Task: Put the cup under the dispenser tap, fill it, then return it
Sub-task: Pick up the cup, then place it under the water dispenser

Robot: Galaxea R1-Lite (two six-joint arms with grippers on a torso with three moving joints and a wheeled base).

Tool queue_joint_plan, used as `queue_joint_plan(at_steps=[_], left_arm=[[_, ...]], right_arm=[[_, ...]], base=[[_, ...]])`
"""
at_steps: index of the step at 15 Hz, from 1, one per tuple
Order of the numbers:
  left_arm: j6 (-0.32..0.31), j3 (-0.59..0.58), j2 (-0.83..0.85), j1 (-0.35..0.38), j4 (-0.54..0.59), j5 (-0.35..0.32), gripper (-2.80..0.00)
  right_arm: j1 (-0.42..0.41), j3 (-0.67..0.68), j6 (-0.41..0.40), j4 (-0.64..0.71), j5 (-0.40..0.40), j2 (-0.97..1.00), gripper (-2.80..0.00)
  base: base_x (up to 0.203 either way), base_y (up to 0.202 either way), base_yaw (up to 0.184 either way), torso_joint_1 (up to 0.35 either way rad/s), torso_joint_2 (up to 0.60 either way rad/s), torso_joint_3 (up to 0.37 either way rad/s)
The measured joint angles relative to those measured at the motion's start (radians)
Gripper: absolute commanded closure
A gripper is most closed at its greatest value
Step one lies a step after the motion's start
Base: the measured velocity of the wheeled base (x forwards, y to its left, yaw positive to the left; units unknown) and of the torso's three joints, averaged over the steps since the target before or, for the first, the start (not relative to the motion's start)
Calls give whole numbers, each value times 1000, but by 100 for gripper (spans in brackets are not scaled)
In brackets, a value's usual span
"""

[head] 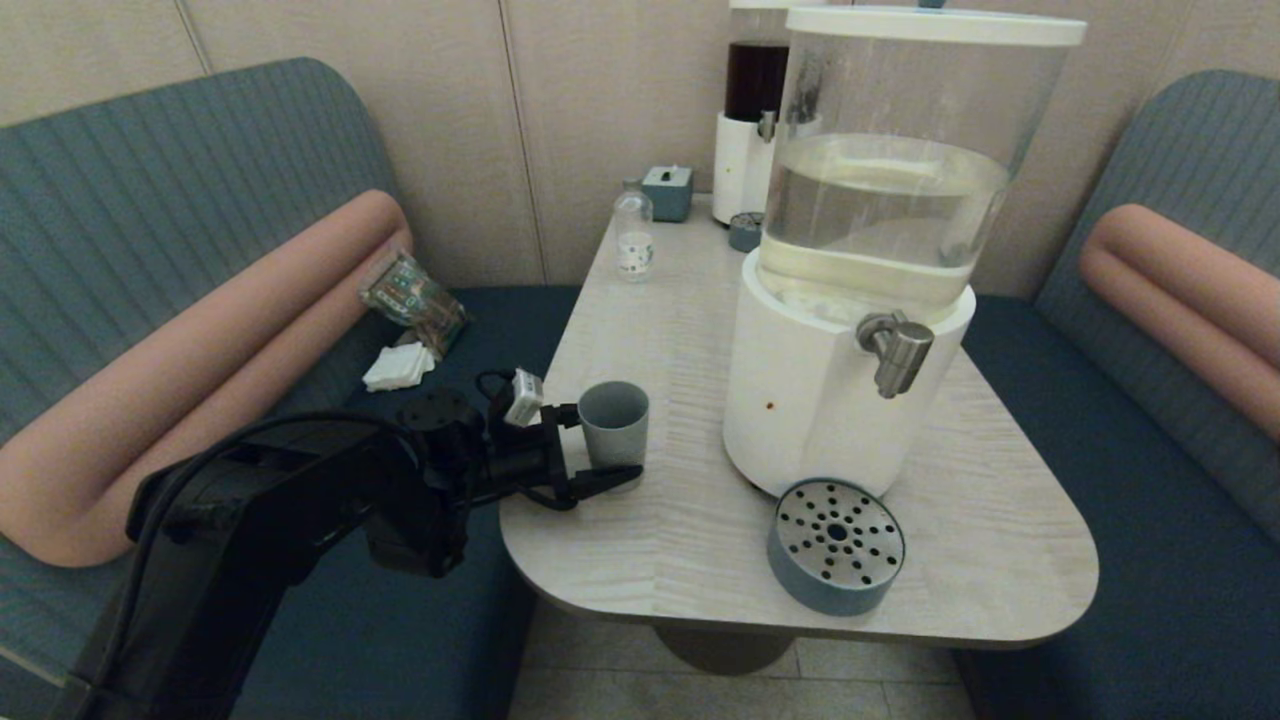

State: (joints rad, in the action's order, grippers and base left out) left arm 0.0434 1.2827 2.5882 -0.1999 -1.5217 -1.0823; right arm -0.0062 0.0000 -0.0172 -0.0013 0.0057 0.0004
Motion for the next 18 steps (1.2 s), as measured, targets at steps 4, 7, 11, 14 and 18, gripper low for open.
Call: queue_joint_plan(at_steps=[4,7,11,14,18], left_arm=[[4,75,29,-10,0,53,0],[-8,81,32,-16,1,56,0],[-14,-35,-69,-26,1,55,0],[-8,-208,-231,-113,0,79,0],[-1,-304,-369,-339,0,242,0]], right_arm=[[0,0,0,0,0,0,0],[0,0,0,0,0,0,0],[0,0,0,0,-1,0,0],[0,0,0,0,0,0,0],[0,0,0,0,0,0,0]], base=[[0,0,0,0,0,0],[0,0,0,0,0,0],[0,0,0,0,0,0],[0,0,0,0,0,0],[0,0,0,0,0,0]])
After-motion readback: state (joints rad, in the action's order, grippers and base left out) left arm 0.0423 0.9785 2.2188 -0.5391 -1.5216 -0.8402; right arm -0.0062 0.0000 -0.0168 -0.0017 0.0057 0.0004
